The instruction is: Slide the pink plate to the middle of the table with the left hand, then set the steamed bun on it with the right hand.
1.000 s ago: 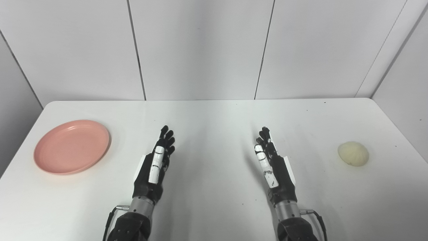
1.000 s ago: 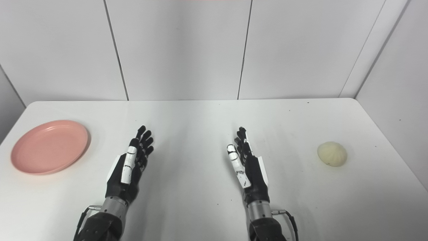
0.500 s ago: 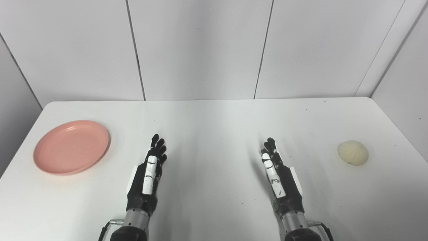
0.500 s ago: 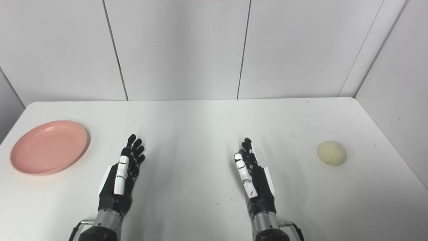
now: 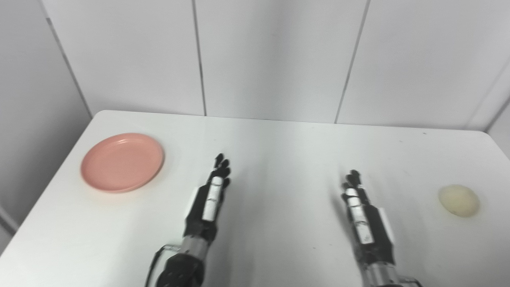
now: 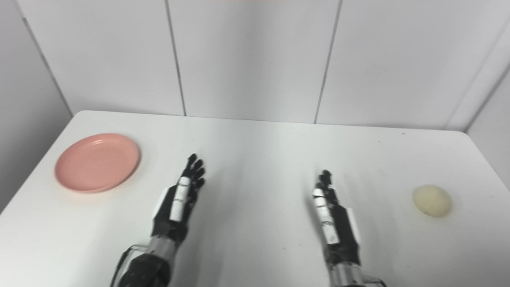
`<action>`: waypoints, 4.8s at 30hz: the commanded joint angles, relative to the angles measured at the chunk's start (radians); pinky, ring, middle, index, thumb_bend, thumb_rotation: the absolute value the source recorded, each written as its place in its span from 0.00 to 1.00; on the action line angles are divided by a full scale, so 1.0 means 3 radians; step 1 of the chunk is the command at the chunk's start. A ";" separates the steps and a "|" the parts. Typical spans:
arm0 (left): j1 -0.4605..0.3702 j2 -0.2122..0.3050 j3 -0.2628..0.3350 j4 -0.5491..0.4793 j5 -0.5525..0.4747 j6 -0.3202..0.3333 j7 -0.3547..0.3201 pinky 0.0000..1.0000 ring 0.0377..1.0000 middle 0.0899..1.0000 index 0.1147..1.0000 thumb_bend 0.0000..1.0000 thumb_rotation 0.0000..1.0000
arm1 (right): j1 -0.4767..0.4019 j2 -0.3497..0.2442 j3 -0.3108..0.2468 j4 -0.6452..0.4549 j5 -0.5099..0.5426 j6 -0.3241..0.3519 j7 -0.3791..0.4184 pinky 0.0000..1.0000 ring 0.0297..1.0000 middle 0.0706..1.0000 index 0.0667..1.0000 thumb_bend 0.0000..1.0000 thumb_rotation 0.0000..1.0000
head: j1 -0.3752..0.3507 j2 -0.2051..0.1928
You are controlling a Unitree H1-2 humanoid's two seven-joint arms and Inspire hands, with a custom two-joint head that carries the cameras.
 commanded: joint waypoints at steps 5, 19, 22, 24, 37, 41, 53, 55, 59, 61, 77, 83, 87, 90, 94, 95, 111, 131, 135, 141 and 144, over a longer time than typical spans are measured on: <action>-0.0346 0.0080 0.0318 0.0188 -0.0199 -0.0244 0.0086 0.98 0.97 0.97 0.97 0.69 1.00 | -0.0009 -0.0049 -0.0076 0.0016 0.0139 -0.0133 0.0081 1.00 1.00 1.00 1.00 0.47 0.94 | 0.0228 -0.0099; -0.0726 0.0496 0.0990 -0.0209 -0.0237 -0.0042 0.0577 0.90 0.80 0.80 0.79 0.75 1.00 | -0.0055 -0.0140 -0.0156 0.0184 0.0281 -0.0242 0.0185 1.00 1.00 1.00 1.00 0.46 0.94 | 0.0456 -0.0122; -0.0740 0.0636 0.1069 -0.0242 -0.0177 -0.0018 0.0630 0.91 0.79 0.78 0.78 0.74 1.00 | -0.0053 -0.0143 -0.0158 0.0190 0.0283 -0.0239 0.0192 1.00 1.00 1.00 1.00 0.50 0.93 | 0.0468 -0.0133; -0.0750 0.0721 0.1145 -0.0244 -0.0201 -0.0022 0.0653 0.90 0.79 0.78 0.78 0.74 1.00 | -0.0056 -0.0118 -0.0196 0.0247 0.0368 -0.0324 0.0217 1.00 1.00 1.00 1.00 0.53 0.83 | 0.0482 -0.0148; -0.0944 0.1174 0.1688 0.0538 -0.0374 -0.0387 0.0999 0.88 0.73 0.70 0.70 0.73 1.00 | -0.0088 -0.0113 -0.0237 0.0387 0.0435 -0.0527 0.0289 1.00 1.00 1.00 1.00 0.44 0.79 | 0.0566 -0.0129; -0.0970 0.1270 0.1760 0.0766 -0.0380 -0.0498 0.1098 0.83 0.71 0.69 0.68 0.73 1.00 | -0.0077 -0.0126 -0.0231 0.0374 0.0450 -0.0511 0.0311 1.00 1.00 1.00 1.00 0.40 0.81 | 0.0572 -0.0142; -0.1054 0.1479 0.1744 0.1517 -0.0386 -0.0886 0.1151 0.75 0.71 0.69 0.70 0.71 1.00 | -0.0092 -0.0122 -0.0236 0.0420 0.0489 -0.0560 0.0366 1.00 1.00 1.00 1.00 0.28 0.88 | 0.0599 -0.0154; -0.1064 0.1491 0.1722 0.1605 -0.0379 -0.0945 0.1156 0.78 0.73 0.70 0.74 0.69 1.00 | -0.0091 -0.0120 -0.0236 0.0419 0.0481 -0.0563 0.0365 1.00 1.00 1.00 1.00 0.27 0.91 | 0.0599 -0.0154; -0.1073 0.1491 0.1682 0.1668 -0.0457 -0.0895 0.1064 0.76 0.72 0.72 0.77 0.71 1.00 | -0.0079 -0.0120 -0.0227 0.0385 0.0449 -0.0532 0.0352 1.00 1.00 1.00 1.00 0.27 0.92 | 0.0596 -0.0141; -0.1020 0.1477 0.1610 0.1539 -0.0460 -0.0681 0.0975 0.83 0.76 0.74 0.74 0.75 1.00 | -0.0074 -0.0120 -0.0229 0.0373 0.0452 -0.0529 0.0353 1.00 1.00 1.00 1.00 0.26 0.93 | 0.0601 -0.0139; -0.0933 0.1308 0.1278 0.1276 -0.0562 -0.0141 0.0575 0.92 0.83 0.80 0.79 0.79 1.00 | -0.0059 -0.0124 -0.0250 0.0334 0.0489 -0.0507 0.0347 1.00 1.00 1.00 1.00 0.19 1.00 | 0.0624 -0.0117; -0.0932 0.1244 0.1211 0.1226 -0.0617 -0.0017 0.0478 0.90 0.83 0.80 0.79 0.77 1.00 | -0.0064 -0.0124 -0.0246 0.0328 0.0452 -0.0513 0.0334 1.00 1.00 1.00 1.00 0.19 1.00 | 0.0621 -0.0113; -0.0946 0.1195 0.1221 0.1180 -0.0733 0.0119 0.0405 0.88 0.82 0.80 0.78 0.77 1.00 | -0.0070 -0.0126 -0.0246 0.0343 0.0458 -0.0528 0.0346 1.00 1.00 1.00 1.00 0.19 1.00 | 0.0598 -0.0101; -0.0958 0.1152 0.1234 0.1150 -0.0869 0.0178 0.0322 0.86 0.81 0.79 0.78 0.77 1.00 | -0.0064 -0.0118 -0.0239 0.0327 0.0449 -0.0503 0.0337 1.00 1.00 1.00 1.00 0.19 1.00 | 0.0534 -0.0076; -0.0951 0.1086 0.1189 0.1084 -0.0939 0.0218 0.0221 0.84 0.80 0.78 0.77 0.77 1.00 | -0.0044 -0.0094 -0.0220 0.0251 0.0417 -0.0448 0.0308 1.00 1.00 1.00 1.00 0.18 1.00 | 0.0415 -0.0034; -0.0939 0.1081 0.1165 0.1063 -0.0949 0.0227 0.0168 0.83 0.80 0.78 0.77 0.76 1.00 | -0.0043 -0.0088 -0.0214 0.0253 0.0405 -0.0467 0.0309 1.00 1.00 1.00 1.00 0.18 1.00 | 0.0343 -0.0008; -0.0729 0.0737 0.0675 0.0585 -0.0819 0.0314 -0.0156 0.79 0.80 0.78 0.77 0.73 1.00 | 0.0013 -0.0029 -0.0066 -0.0108 0.0119 -0.0171 0.0153 1.00 1.00 1.00 1.00 0.48 0.88 | -0.0104 0.0204; -0.0161 0.0214 0.0402 0.0016 -0.0786 0.0041 -0.0317 0.86 0.86 0.83 0.82 0.71 1.00 | -0.0034 0.0274 0.0150 -0.0123 -0.0364 -0.0161 -0.0144 0.96 0.93 0.95 0.96 0.51 0.77 | -0.1394 0.0581; -0.0037 0.0184 0.0279 -0.0150 -0.0731 0.0122 -0.0367 0.94 0.91 0.90 0.87 0.70 1.00 | -0.0083 0.0293 0.0189 -0.0127 -0.0417 -0.0124 -0.0162 1.00 0.96 0.97 0.97 0.52 0.79 | -0.1552 0.0691; 0.0045 0.0210 0.0144 -0.0214 -0.0630 0.0121 -0.0380 0.99 0.99 0.99 0.99 0.69 1.00 | -0.0154 0.0296 0.0206 -0.0131 -0.0517 -0.0056 -0.0212 1.00 0.95 0.97 0.97 0.56 0.81 | -0.1750 0.0830; 0.0080 0.0215 0.0091 -0.0267 -0.0566 0.0129 -0.0378 1.00 1.00 1.00 1.00 0.68 1.00 | -0.0181 0.0307 0.0194 -0.0146 -0.0534 -0.0018 -0.0231 0.99 0.95 0.96 0.97 0.55 0.80 | -0.1816 0.0882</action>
